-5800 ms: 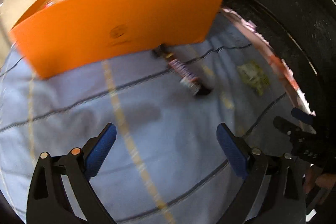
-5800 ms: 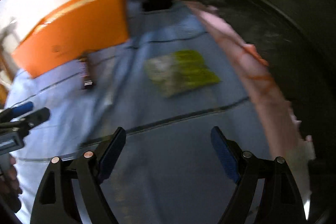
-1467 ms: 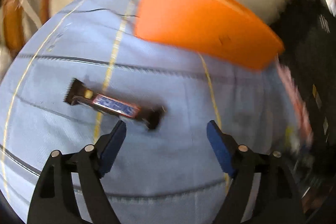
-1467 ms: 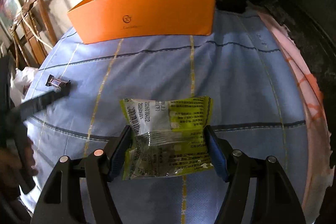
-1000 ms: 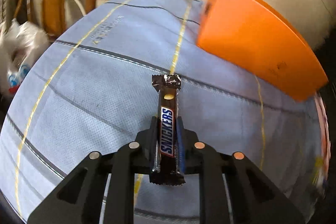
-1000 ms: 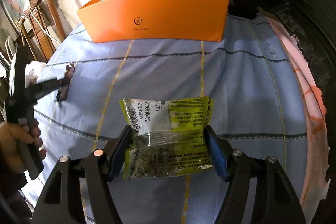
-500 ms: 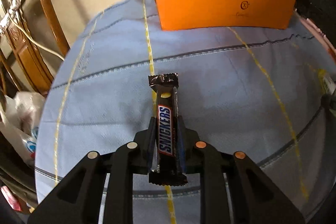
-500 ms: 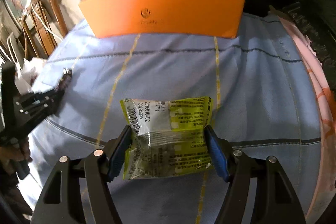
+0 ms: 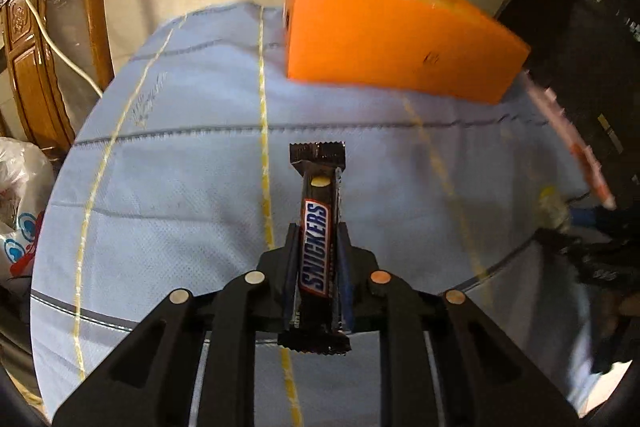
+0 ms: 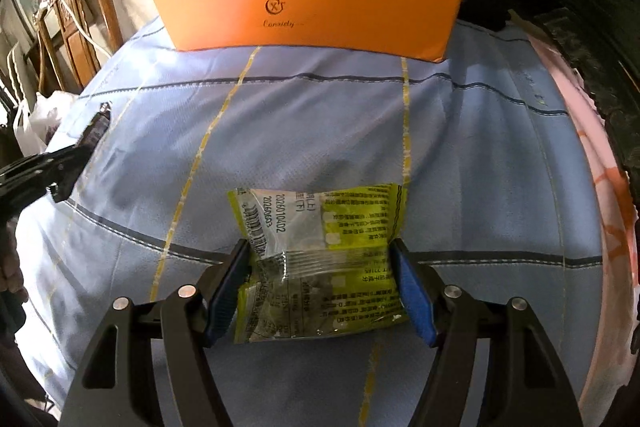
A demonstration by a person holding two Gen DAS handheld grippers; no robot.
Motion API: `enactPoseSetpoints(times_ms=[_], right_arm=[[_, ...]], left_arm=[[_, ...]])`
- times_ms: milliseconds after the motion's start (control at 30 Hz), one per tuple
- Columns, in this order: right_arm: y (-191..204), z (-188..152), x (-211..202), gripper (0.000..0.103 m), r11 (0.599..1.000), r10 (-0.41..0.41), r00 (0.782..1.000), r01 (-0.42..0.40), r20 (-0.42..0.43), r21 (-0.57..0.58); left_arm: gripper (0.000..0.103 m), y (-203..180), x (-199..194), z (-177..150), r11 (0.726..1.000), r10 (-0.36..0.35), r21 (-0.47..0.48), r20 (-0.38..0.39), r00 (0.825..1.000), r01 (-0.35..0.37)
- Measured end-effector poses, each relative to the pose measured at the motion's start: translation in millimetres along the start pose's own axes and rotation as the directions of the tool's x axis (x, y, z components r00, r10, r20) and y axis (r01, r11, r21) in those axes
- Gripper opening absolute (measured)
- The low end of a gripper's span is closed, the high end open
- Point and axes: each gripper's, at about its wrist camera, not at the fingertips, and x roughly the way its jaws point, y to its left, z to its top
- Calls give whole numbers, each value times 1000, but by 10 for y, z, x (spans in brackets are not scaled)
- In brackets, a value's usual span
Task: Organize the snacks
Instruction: 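Carry the Snickers bar and yellow-green bag into the orange box and release both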
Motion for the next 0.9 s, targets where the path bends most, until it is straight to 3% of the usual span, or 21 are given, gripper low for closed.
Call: enactPoseSetpoints(times_ms=[167,367,633,900], right_arm=[[17,51,-185,70,1000,13,999,-13,38,8],[-35,370,-680,70,999,11,988,-16,154,36],[-85,1177,-1359,70,998,12,941,-32,337,56],[-190,2127,-1536,70,999,-26,908,13,418,34]], left_arm=[[16,-226,-444,190,997,-63,45,89,994,59],[17,-475,-803,493,989,-127,92,175,976,112],[17,-726,-956,1240,985,-159,110,255,954,135],[17,-866,-770,2169,984,-152,133,301,941,117]])
